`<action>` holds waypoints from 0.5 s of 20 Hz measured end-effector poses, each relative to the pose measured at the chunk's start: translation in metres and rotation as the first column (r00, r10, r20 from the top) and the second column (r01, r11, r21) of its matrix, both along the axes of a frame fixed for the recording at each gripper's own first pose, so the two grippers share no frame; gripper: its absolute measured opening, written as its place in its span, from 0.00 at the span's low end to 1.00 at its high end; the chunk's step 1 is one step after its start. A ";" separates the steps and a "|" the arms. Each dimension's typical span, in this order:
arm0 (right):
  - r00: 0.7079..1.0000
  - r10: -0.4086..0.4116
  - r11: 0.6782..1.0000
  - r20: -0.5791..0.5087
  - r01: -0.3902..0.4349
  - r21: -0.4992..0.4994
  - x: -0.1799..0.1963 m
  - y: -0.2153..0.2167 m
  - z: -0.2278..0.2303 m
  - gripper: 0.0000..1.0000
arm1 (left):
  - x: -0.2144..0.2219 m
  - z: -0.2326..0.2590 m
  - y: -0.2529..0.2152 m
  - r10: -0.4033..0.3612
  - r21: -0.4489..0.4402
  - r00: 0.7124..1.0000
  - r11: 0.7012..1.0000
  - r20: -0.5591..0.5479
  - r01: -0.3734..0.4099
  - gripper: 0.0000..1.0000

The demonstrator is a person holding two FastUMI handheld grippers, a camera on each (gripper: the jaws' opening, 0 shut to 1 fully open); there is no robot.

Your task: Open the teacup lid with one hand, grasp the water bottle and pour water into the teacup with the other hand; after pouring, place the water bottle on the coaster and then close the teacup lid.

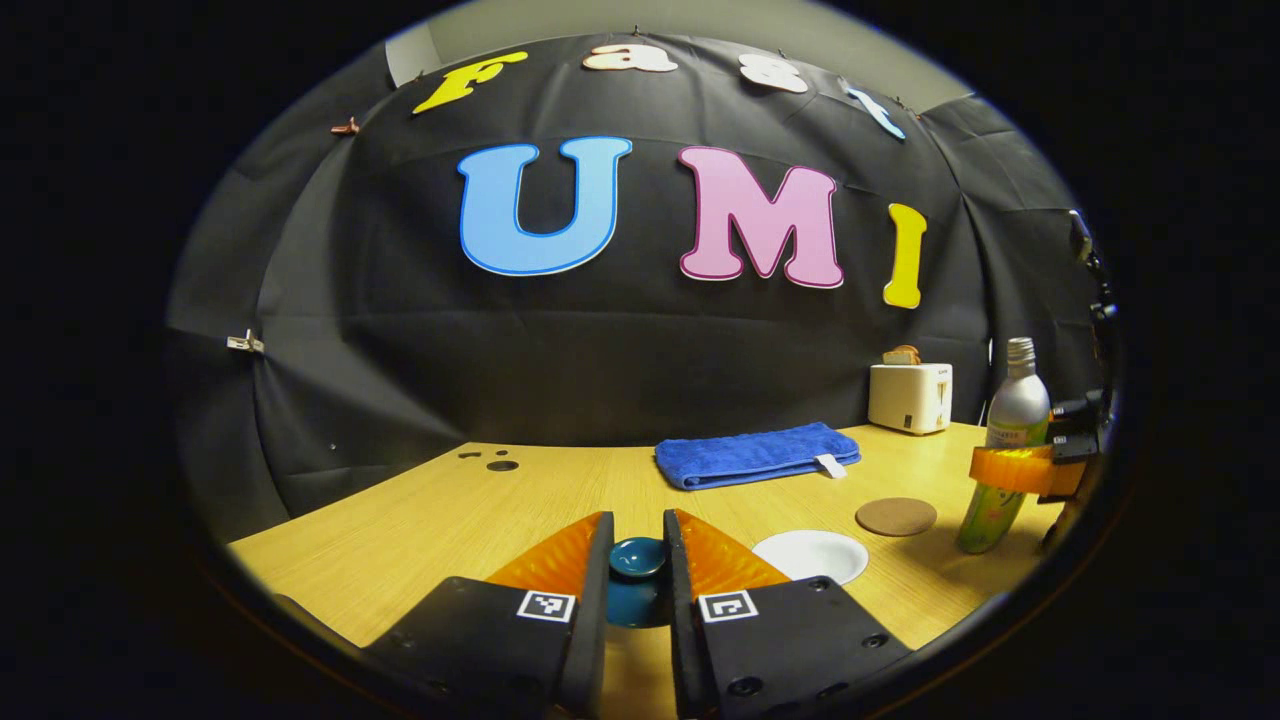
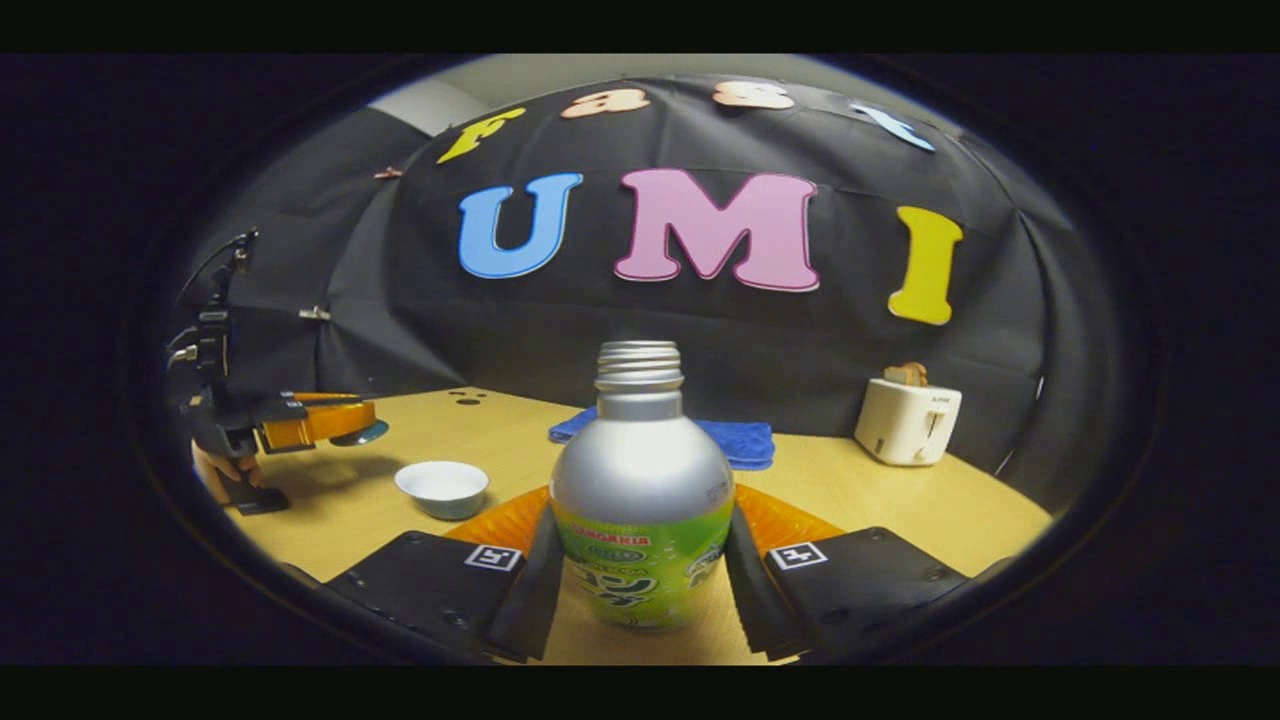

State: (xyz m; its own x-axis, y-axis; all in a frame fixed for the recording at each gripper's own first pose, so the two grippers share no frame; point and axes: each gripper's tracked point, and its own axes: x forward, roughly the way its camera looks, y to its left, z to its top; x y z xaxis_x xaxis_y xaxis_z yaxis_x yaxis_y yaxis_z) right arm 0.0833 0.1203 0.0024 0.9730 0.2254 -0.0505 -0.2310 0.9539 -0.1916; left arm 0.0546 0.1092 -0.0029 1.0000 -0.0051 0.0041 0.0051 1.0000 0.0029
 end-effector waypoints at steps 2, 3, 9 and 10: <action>0.997 -0.010 0.994 0.070 0.018 -0.110 0.011 -0.005 0.022 0.74 | 0.001 -0.001 0.011 0.004 0.000 1.000 1.000 -0.001 -0.004 0.31; 0.996 -0.008 0.985 0.094 0.024 -0.172 0.018 -0.003 0.027 0.74 | 0.001 -0.001 0.016 0.009 0.000 1.000 1.000 -0.001 -0.009 0.31; 0.984 0.061 0.794 0.165 0.052 -0.606 0.055 0.005 0.020 0.75 | 0.001 -0.001 0.028 0.022 -0.002 1.000 1.000 -0.004 -0.022 0.31; 0.981 0.082 0.764 0.176 0.052 -0.643 0.059 0.010 0.017 0.74 | 0.001 -0.002 0.028 0.022 -0.002 1.000 1.000 -0.005 -0.022 0.31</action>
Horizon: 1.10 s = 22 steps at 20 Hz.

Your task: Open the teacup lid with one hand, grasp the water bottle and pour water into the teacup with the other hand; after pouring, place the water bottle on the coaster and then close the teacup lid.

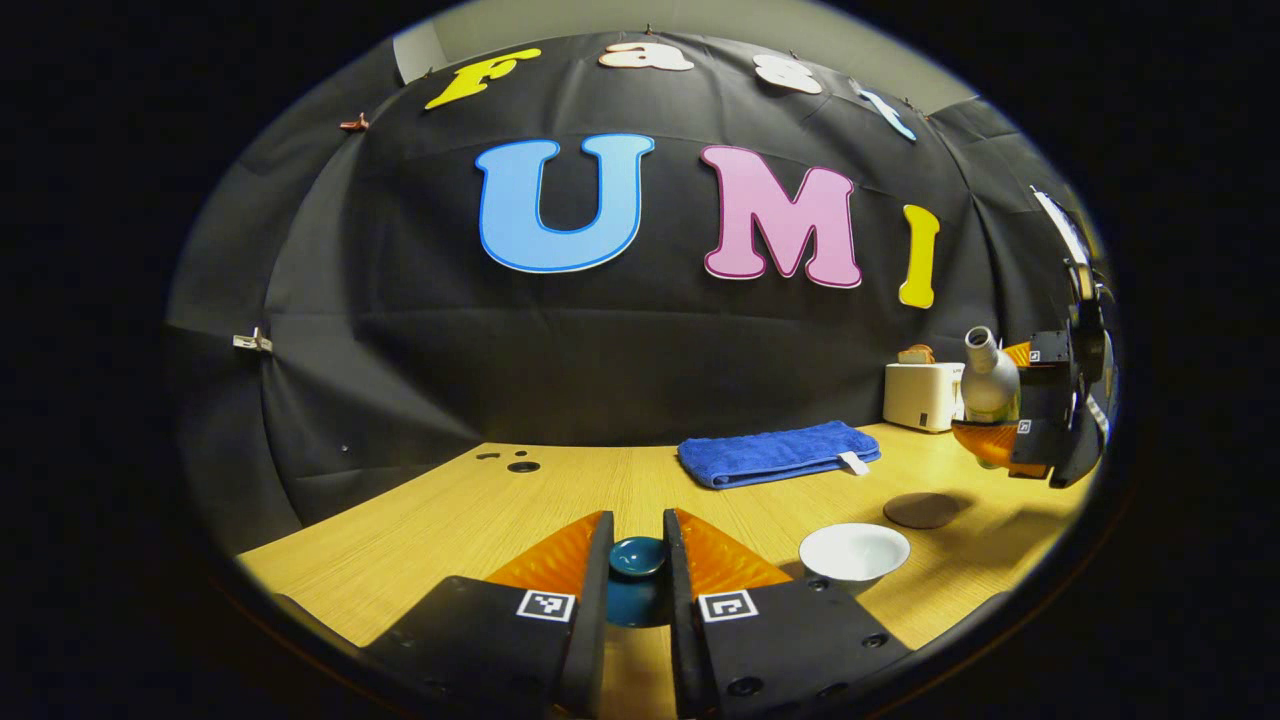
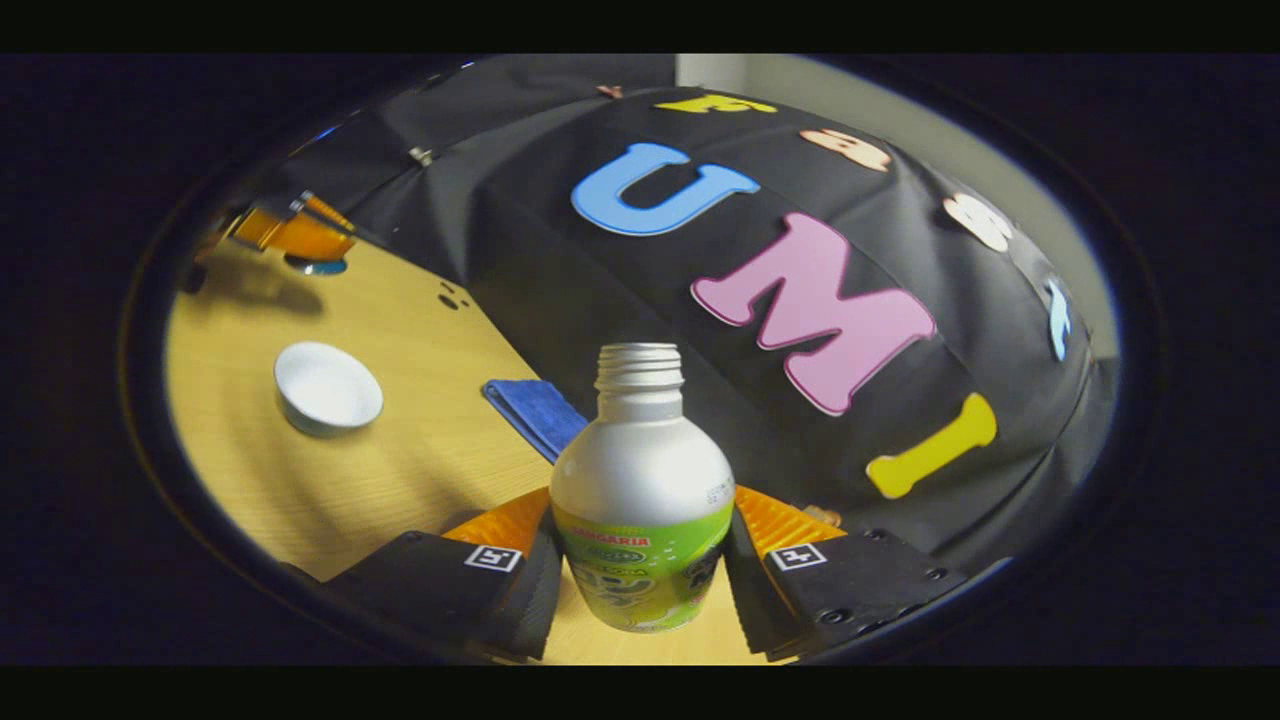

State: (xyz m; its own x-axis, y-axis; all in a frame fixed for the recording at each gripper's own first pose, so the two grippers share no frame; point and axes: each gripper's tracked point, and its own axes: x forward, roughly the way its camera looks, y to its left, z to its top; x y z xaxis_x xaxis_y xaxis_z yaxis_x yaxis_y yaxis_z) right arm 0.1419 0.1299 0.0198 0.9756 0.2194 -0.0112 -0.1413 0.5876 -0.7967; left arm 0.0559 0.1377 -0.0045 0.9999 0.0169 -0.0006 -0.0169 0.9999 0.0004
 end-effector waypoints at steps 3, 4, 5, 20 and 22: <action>0.999 0.045 0.988 0.011 -0.043 -0.146 0.009 0.014 -0.013 0.74 | 0.000 -0.001 0.000 0.000 0.000 1.000 1.000 0.000 0.000 0.31; 0.998 0.065 0.976 0.026 -0.058 -0.210 0.009 0.020 -0.018 0.74 | 0.000 0.000 0.000 0.000 0.000 1.000 1.000 0.000 0.000 0.31; 0.995 0.089 0.959 0.042 -0.074 -0.275 0.011 0.025 -0.019 0.74 | 0.000 0.000 0.000 0.000 0.000 1.000 1.000 0.000 0.000 0.31; 0.947 0.313 0.713 0.076 -0.182 -0.678 0.020 0.071 -0.042 0.74 | 0.000 0.000 0.000 0.000 0.000 1.000 1.000 -0.001 0.000 0.31; 0.937 0.339 0.677 0.084 -0.181 -0.713 0.021 0.072 -0.041 0.74 | 0.000 0.000 0.000 0.000 0.000 1.000 1.000 -0.001 0.000 0.31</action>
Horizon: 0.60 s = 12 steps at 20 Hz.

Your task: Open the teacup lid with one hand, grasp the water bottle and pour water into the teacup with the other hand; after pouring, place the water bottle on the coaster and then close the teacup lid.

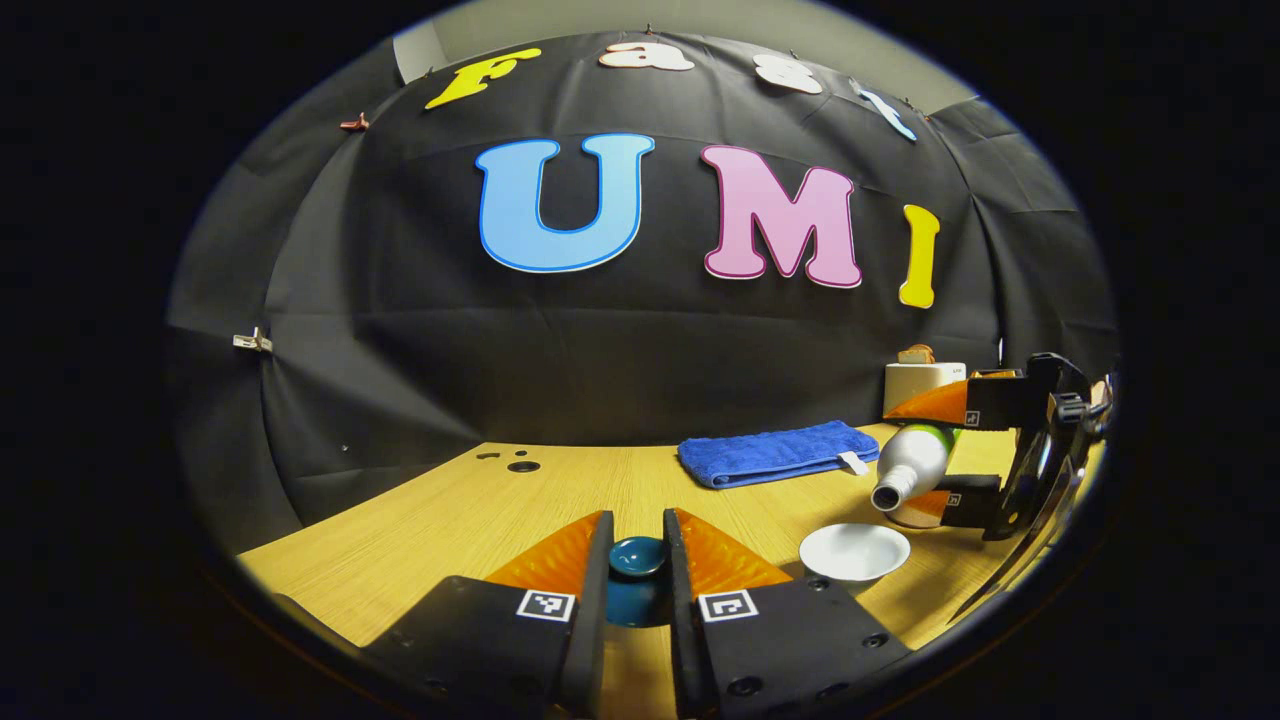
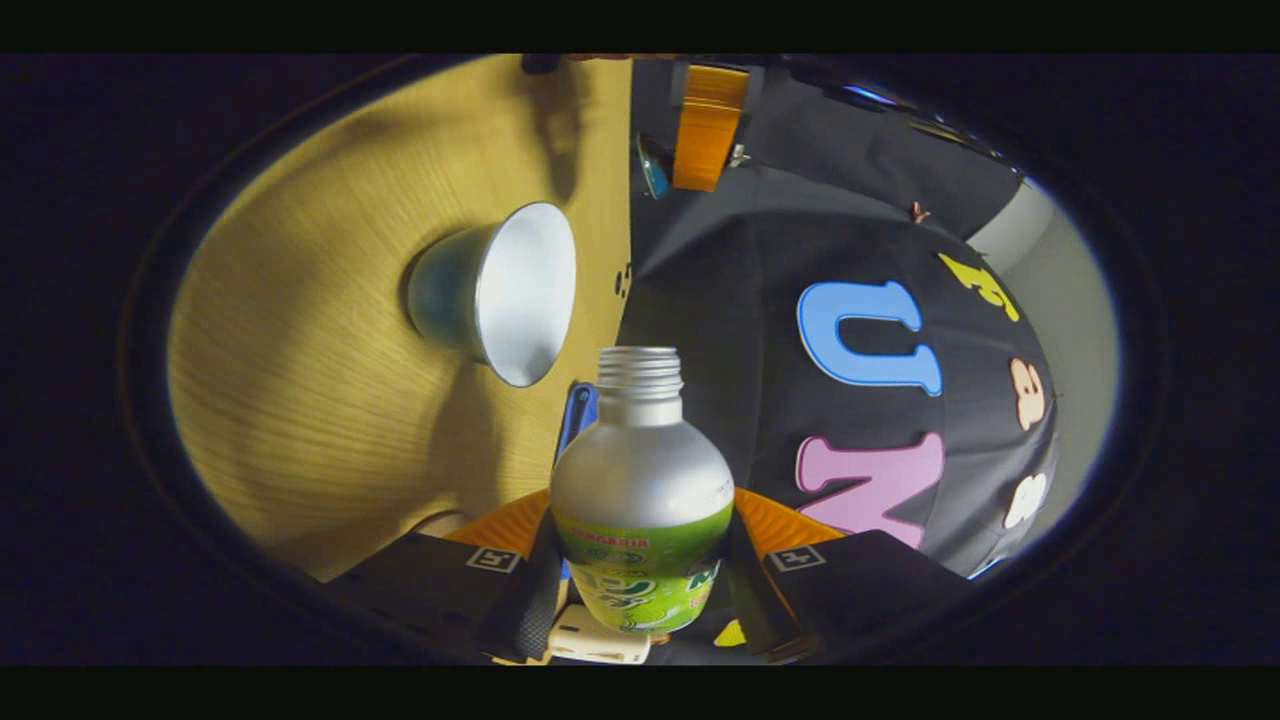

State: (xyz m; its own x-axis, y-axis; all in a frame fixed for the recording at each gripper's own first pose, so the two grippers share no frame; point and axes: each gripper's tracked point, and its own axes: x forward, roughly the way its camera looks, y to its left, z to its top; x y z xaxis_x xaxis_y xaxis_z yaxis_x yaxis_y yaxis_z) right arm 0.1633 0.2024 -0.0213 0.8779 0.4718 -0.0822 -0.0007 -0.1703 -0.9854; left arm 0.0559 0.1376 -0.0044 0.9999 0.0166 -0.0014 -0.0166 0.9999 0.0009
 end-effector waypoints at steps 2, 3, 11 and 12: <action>1.000 0.017 0.999 0.015 -0.017 -0.034 0.001 0.001 0.002 0.74 | 0.000 0.000 0.000 0.000 0.000 1.000 1.000 0.000 0.000 0.31; 1.000 0.024 0.999 0.019 -0.023 -0.047 0.000 0.002 0.001 0.74 | 0.000 0.000 0.000 0.000 0.000 1.000 1.000 0.000 0.000 0.31; 0.994 0.078 0.986 0.072 -0.066 -0.156 0.002 0.003 0.001 0.73 | 0.000 0.000 0.000 0.000 0.000 1.000 1.000 0.000 0.000 0.31; 0.993 0.084 0.984 0.084 -0.069 -0.164 0.002 0.003 0.003 0.73 | 0.000 0.000 0.000 0.000 0.000 1.000 1.000 0.000 0.000 0.31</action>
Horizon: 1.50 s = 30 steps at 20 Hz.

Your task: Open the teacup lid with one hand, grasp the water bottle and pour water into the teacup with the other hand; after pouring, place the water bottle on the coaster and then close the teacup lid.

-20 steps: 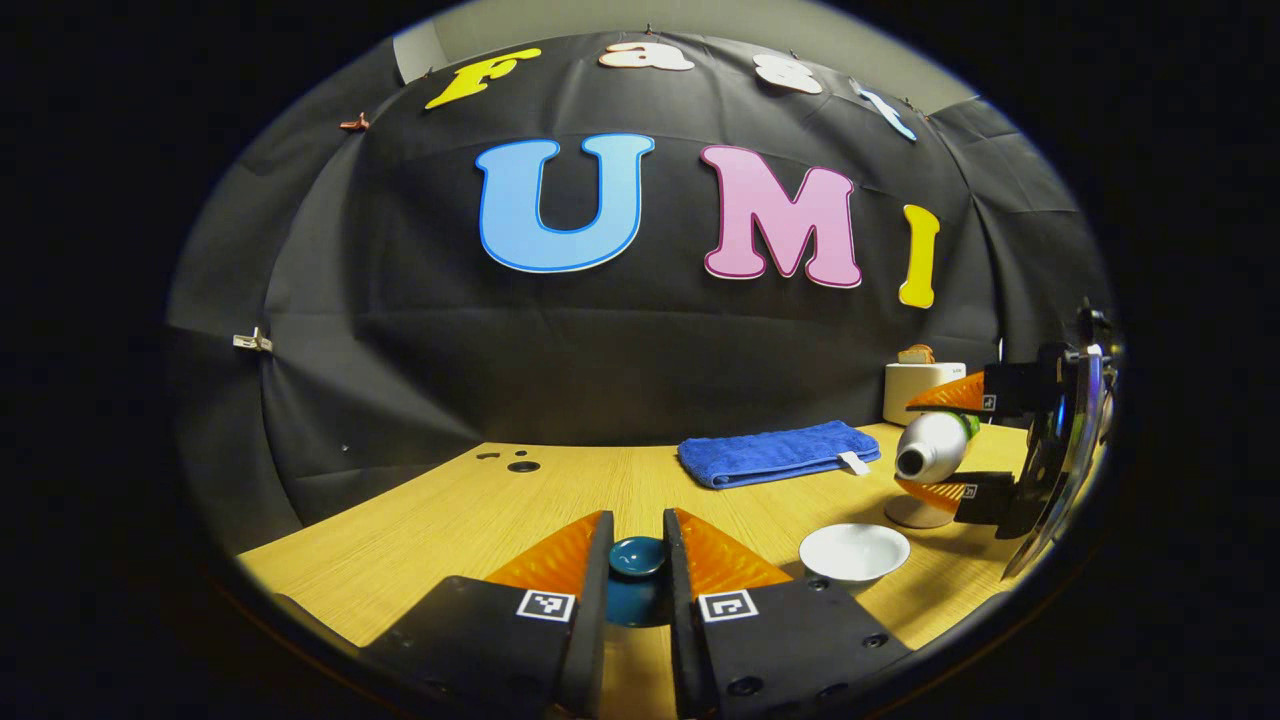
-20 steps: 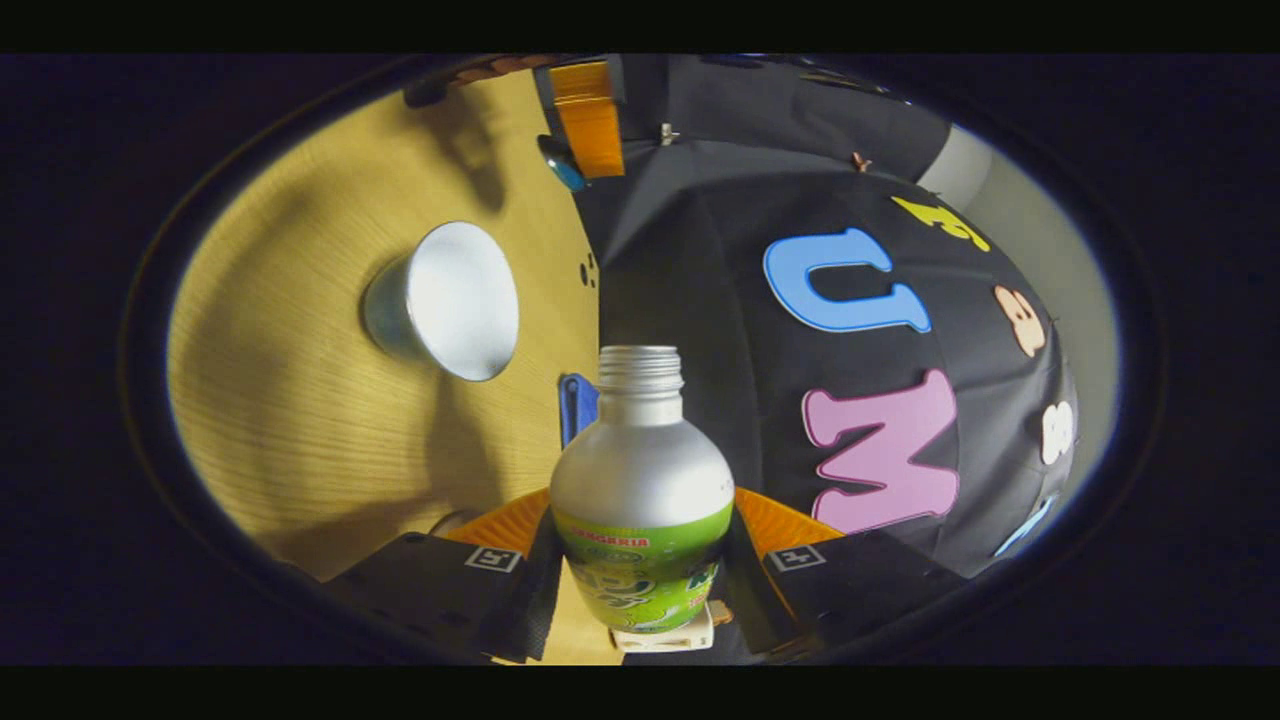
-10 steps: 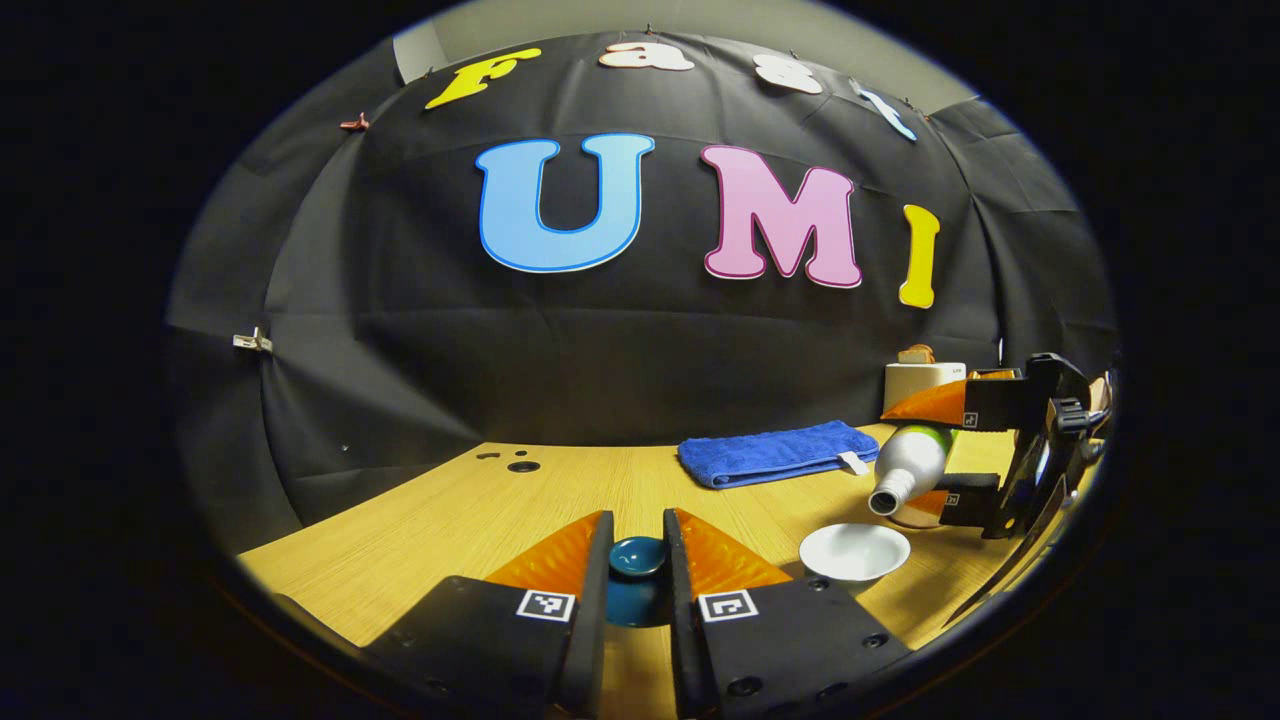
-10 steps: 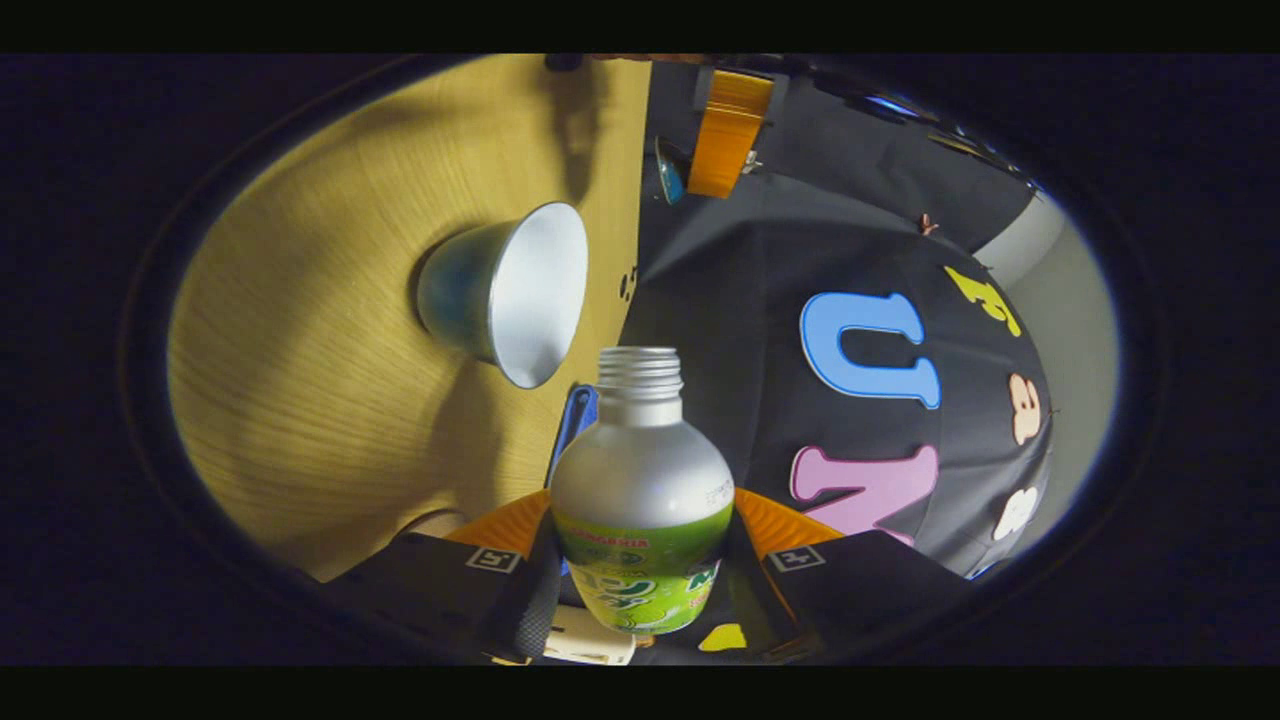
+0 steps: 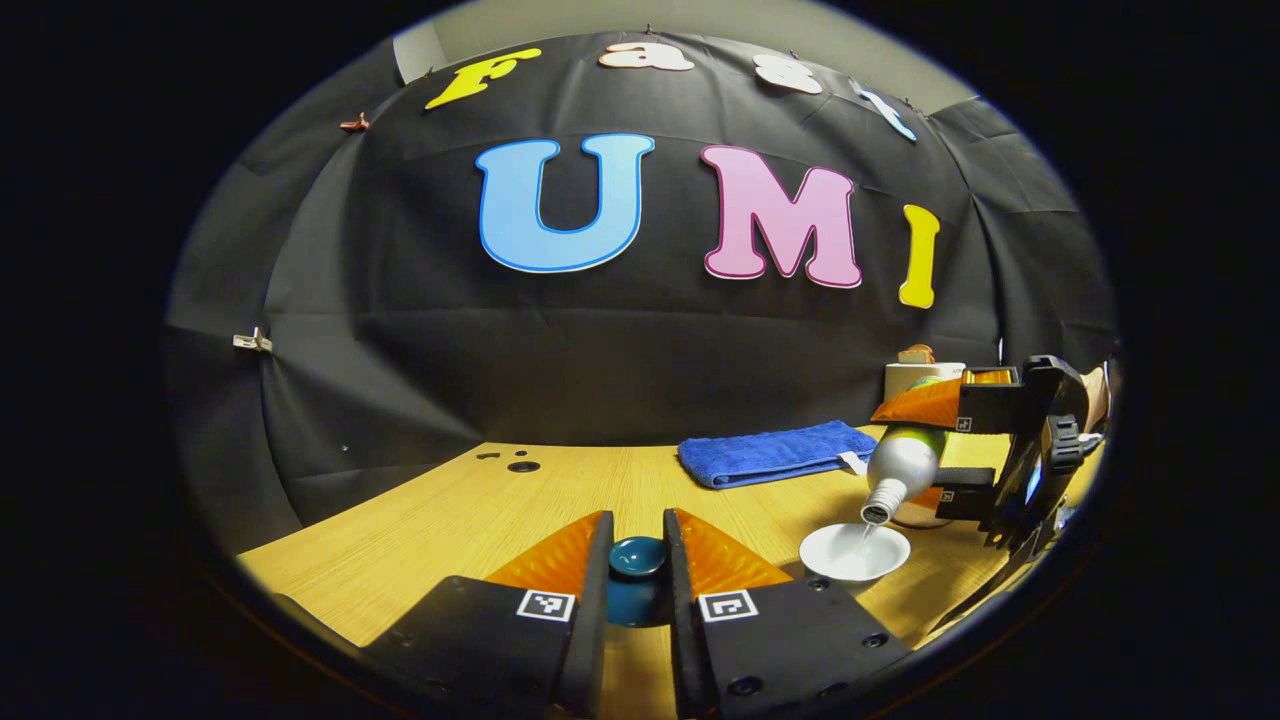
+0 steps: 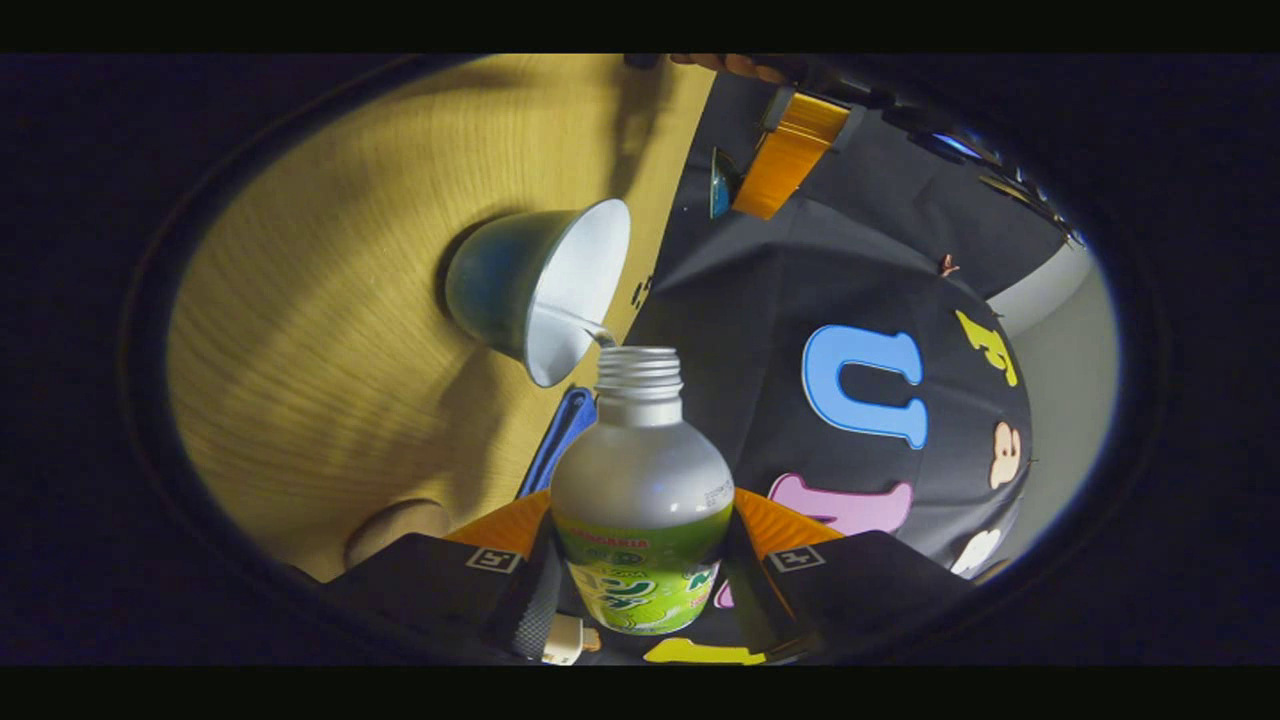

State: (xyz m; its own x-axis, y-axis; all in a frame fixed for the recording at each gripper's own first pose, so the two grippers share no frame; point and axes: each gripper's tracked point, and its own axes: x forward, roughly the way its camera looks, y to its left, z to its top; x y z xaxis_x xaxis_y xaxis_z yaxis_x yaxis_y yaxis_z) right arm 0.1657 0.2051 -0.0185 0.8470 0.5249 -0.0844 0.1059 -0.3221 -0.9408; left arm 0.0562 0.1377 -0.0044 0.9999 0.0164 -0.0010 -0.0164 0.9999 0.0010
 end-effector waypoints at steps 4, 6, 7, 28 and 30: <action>0.998 0.023 1.000 0.056 -0.022 -0.022 -0.004 0.004 0.004 0.74 | 0.000 0.000 0.001 0.003 0.001 1.000 1.000 0.000 -0.003 0.31; 0.997 0.033 0.999 0.067 -0.031 -0.032 -0.006 0.006 0.004 0.74 | 0.000 0.000 0.003 0.013 0.000 1.000 1.000 0.000 -0.013 0.31; 0.996 0.040 0.998 0.078 -0.037 -0.041 -0.006 0.007 0.006 0.73 | 0.000 0.000 0.003 0.013 0.000 1.000 1.000 0.000 -0.013 0.31; 0.975 0.116 0.978 0.191 -0.078 -0.194 -0.004 0.008 0.036 0.74 | 0.000 0.000 0.003 0.013 0.000 1.000 1.000 0.000 -0.013 0.31; 0.972 0.127 0.974 0.196 -0.085 -0.209 -0.005 0.010 0.036 0.73 | 0.000 0.000 0.003 0.013 0.000 1.000 1.000 0.000 -0.013 0.31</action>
State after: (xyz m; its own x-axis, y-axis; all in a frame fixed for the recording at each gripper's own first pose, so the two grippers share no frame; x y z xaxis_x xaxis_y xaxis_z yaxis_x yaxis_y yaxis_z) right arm 0.1607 0.2148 0.0173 0.7969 0.6036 -0.0241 0.3356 -0.4756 -0.8131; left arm 0.0563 0.1407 -0.0049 0.9996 0.0289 -0.0008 -0.0289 0.9996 0.0011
